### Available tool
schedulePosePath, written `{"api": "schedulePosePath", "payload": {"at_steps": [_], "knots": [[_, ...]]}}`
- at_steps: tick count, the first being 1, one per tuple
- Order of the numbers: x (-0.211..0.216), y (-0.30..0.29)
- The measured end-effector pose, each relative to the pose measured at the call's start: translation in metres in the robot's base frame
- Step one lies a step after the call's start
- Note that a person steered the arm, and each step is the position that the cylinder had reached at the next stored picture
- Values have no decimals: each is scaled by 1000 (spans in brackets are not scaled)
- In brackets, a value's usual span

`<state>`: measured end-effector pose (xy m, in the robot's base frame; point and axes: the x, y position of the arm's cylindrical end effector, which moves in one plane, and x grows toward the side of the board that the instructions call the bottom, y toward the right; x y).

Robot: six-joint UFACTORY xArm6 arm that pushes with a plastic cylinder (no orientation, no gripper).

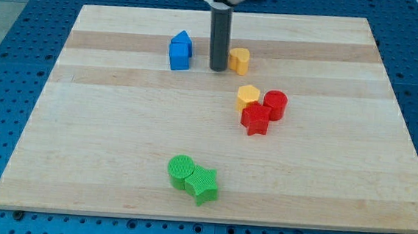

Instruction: Push the yellow heart into the top left of the red circle

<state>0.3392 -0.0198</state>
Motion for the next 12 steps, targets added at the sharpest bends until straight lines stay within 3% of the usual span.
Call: {"api": "schedulePosePath", "payload": {"at_steps": [1,2,4,7,9,12], "knots": [[-37,-6],[-42,14],[16,55],[-15,79],[36,79],[44,82]]}}
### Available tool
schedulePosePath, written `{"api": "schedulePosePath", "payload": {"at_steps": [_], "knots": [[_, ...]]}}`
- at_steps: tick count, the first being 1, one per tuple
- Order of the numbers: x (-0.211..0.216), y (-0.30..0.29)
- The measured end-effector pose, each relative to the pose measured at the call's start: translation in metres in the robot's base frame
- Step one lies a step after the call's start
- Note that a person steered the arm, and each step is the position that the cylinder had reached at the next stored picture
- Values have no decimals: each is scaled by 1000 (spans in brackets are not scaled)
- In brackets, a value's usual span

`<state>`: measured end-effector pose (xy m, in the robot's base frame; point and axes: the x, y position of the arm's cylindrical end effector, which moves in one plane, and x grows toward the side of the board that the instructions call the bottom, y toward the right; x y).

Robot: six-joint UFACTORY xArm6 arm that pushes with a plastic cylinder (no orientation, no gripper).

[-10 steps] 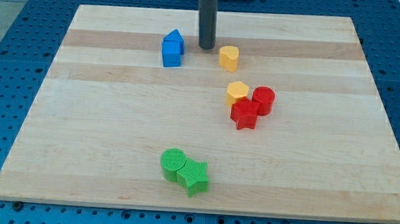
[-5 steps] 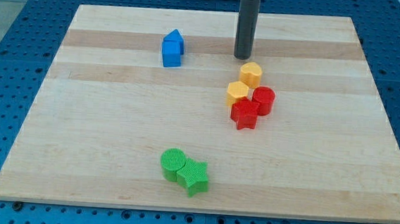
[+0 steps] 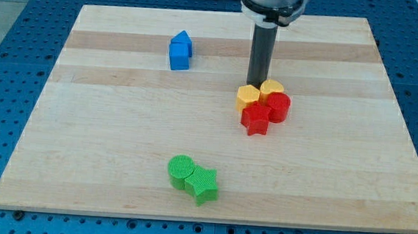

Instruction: Push the yellow heart into the top left of the red circle

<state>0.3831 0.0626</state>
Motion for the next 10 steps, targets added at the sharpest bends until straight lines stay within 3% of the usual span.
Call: {"api": "schedulePosePath", "payload": {"at_steps": [3,6,8,10], "knots": [[-5,49],[13,49],[-18,24],[16,14]]}}
